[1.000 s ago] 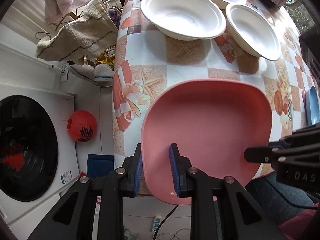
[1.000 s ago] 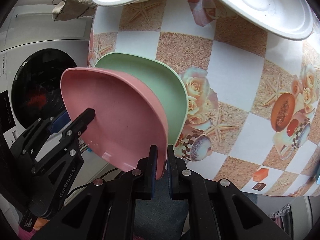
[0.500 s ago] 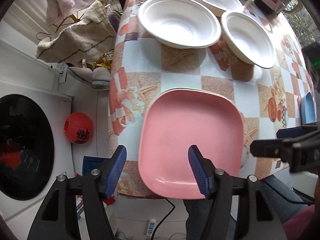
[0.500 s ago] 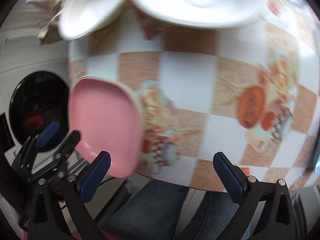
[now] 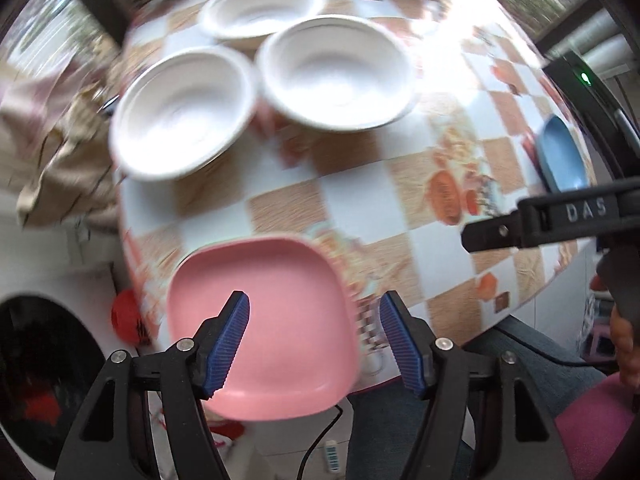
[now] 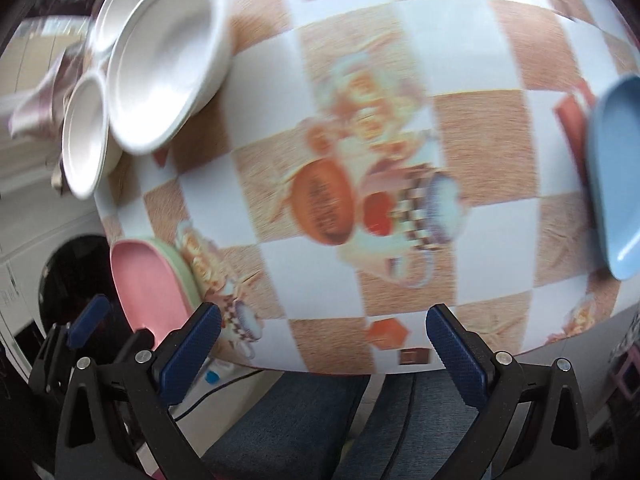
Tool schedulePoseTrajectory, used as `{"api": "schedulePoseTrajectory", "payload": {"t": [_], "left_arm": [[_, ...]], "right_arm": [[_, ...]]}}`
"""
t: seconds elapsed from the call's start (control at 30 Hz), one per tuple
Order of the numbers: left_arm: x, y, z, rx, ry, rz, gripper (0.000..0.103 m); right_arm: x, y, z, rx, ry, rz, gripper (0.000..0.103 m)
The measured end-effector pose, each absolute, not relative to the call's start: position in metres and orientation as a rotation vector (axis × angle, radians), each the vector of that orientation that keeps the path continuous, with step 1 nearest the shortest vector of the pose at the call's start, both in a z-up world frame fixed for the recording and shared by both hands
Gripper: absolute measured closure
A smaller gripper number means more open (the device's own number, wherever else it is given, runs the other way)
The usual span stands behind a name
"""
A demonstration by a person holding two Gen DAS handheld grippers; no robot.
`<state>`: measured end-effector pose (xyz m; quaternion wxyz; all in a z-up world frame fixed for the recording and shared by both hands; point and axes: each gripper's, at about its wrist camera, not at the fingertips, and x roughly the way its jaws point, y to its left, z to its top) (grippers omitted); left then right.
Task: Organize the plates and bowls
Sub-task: 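Move the open right gripper to the rim of the blue plate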
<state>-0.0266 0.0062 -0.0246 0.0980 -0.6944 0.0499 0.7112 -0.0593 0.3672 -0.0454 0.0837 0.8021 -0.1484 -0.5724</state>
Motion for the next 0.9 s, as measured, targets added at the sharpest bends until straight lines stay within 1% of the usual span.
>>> {"api": "schedulePoseTrajectory", "payload": {"t": [0.13, 0.17, 0.37, 0.5, 0.77, 0.9], "left_arm": [[-0.038, 0.041, -0.023, -2.005, 0.229, 2.045, 0.031], [-0.040, 0.048, -0.023, -1.996, 0.244, 2.031, 0.031], [-0.052, 0.084, -0.026, -1.970, 0.298, 1.955, 0.031], [-0.058, 0.108, -0.035, -1.978, 0.315, 1.901, 0.031], [-0.075, 0.150, -0.049, -2.023, 0.311, 1.811, 0.031], [-0.086, 0.169, -0.053, -2.043, 0.284, 1.785, 0.031]], "right_arm": [[-0.062, 0.400, -0.038, 2.391, -0.487, -1.779, 0.000], [-0.070, 0.403, -0.026, 2.391, -0.508, -1.800, 0.000], [-0.077, 0.459, 0.002, 2.393, -0.447, -1.942, 0.000], [-0.083, 0.495, 0.004, 2.405, -0.414, -2.015, 0.000], [-0.092, 0.568, 0.006, 2.428, -0.472, -2.073, 0.000], [-0.100, 0.592, 0.006, 2.408, -0.391, -2.115, 0.000]]}}
